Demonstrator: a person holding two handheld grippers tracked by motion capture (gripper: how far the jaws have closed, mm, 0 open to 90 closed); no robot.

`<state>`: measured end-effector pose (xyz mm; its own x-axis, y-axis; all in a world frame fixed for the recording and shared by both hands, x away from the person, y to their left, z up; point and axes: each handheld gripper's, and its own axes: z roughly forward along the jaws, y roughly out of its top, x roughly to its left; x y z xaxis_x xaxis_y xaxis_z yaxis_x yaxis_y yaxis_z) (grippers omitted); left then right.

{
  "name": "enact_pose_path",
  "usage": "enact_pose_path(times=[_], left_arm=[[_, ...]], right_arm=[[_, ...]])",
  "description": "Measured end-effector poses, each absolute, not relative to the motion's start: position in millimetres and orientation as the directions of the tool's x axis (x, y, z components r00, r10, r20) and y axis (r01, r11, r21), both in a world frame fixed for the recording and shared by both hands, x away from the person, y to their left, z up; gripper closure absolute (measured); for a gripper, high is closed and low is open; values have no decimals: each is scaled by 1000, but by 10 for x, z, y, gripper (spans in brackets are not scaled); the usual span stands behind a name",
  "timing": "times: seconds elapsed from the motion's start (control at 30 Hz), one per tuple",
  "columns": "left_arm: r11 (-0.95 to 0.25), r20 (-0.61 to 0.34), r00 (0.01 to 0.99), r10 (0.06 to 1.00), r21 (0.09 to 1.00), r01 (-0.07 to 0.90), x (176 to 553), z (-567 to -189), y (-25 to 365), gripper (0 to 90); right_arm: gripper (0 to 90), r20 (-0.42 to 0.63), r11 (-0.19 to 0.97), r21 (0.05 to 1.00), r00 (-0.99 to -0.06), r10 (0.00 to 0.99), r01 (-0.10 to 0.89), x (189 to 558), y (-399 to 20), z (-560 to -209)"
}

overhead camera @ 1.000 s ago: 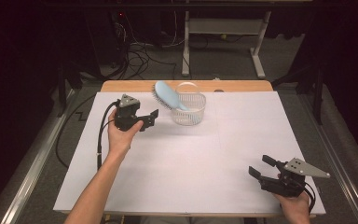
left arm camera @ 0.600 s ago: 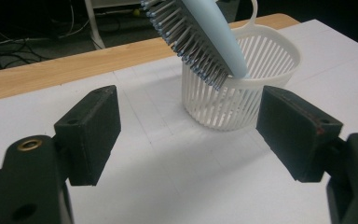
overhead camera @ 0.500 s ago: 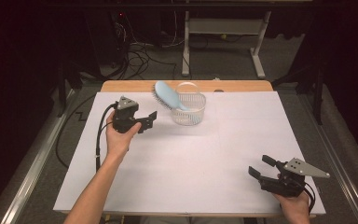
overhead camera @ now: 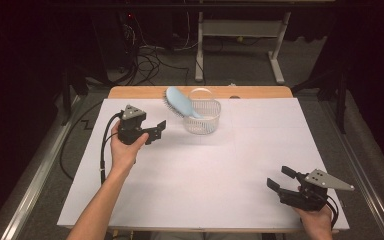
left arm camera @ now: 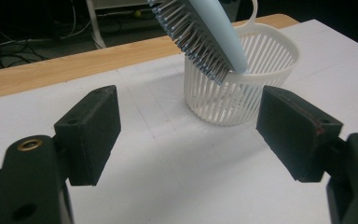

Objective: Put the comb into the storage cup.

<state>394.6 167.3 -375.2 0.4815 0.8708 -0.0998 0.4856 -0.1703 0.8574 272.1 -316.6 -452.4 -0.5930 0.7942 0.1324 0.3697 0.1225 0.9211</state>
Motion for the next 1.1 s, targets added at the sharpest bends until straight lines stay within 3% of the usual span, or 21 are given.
enact_pose_path(times=[1.1], left_arm=[[-175, -91, 479, 873, 859, 481, 3822, -3812, 1764, 225]], right_arm=[[252, 135, 120, 920, -590, 796, 373, 2722, -3168, -4525]])
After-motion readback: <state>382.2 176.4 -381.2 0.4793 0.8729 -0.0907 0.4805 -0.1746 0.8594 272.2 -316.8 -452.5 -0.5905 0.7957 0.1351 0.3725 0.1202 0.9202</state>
